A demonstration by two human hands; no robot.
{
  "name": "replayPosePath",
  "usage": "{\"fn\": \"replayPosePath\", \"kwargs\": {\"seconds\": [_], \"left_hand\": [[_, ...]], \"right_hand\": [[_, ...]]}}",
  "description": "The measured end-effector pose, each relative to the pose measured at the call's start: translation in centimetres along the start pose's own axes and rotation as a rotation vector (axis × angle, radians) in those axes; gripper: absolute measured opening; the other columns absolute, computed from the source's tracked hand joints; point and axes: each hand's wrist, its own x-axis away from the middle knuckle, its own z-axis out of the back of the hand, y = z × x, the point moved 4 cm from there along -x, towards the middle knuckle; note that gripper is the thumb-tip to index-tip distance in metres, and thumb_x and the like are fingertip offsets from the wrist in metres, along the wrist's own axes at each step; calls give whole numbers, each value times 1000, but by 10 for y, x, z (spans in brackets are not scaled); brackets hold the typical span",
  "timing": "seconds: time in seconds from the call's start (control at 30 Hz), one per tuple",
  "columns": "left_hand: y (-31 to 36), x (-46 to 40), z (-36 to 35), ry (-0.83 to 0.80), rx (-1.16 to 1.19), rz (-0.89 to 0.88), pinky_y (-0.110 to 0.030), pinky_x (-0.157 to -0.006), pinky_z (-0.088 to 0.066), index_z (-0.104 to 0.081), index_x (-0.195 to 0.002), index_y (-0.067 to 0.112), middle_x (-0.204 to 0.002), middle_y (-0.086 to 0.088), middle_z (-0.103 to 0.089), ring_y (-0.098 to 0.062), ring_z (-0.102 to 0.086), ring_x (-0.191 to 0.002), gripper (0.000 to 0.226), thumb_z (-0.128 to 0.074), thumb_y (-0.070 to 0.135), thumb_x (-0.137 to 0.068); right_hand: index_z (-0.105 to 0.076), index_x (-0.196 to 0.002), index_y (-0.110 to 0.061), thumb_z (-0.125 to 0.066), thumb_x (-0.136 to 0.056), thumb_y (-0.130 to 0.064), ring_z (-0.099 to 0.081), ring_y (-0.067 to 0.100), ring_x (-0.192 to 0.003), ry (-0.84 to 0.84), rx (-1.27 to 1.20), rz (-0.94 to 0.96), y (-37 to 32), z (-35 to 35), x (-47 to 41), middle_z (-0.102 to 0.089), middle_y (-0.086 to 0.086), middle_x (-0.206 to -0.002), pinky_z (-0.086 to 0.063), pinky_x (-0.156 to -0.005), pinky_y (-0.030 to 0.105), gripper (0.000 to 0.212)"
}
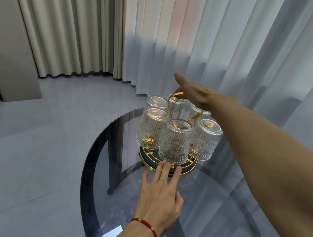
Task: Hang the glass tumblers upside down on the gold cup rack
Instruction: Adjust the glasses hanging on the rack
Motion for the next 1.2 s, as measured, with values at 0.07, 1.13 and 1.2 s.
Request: {"fn": "replayPosePath", "kwargs": {"seconds": [0.07,1.13,1.2], "left_hand": [[0,0,0,1,0,2,-61,-118,-14,-9,-156,31,-166,-8,-13,-26,-1,-152,65,-34,43,-98],[0,1,0,16,17,8,-61,-118,-13,-11,-156,31,-165,-8,-16,-26,-4,-152,65,-36,43,-98],[0,1,1,17,13,6,-61,-118,-13,-11,-156,31,-165,-8,-15,-25,-3,-152,65,-35,43,-97]], "right_hand": [[-59,-142,-21,0,-61,-99,-45,30,-140,15,-6,-12,2,1,-2,-60,4,-146,-20,-118,63,127],[-51,-146,-12,-6,-91,-79,-48,27,-136,-14,-138,75,10,-5,-2,-61,11,-143,-23,-114,50,98],[-49,-148,-12,-5,-90,-81,-44,29,-141,-23,-134,68,10,-7,-4,-58,10,-147,-20,-117,53,100]]}}
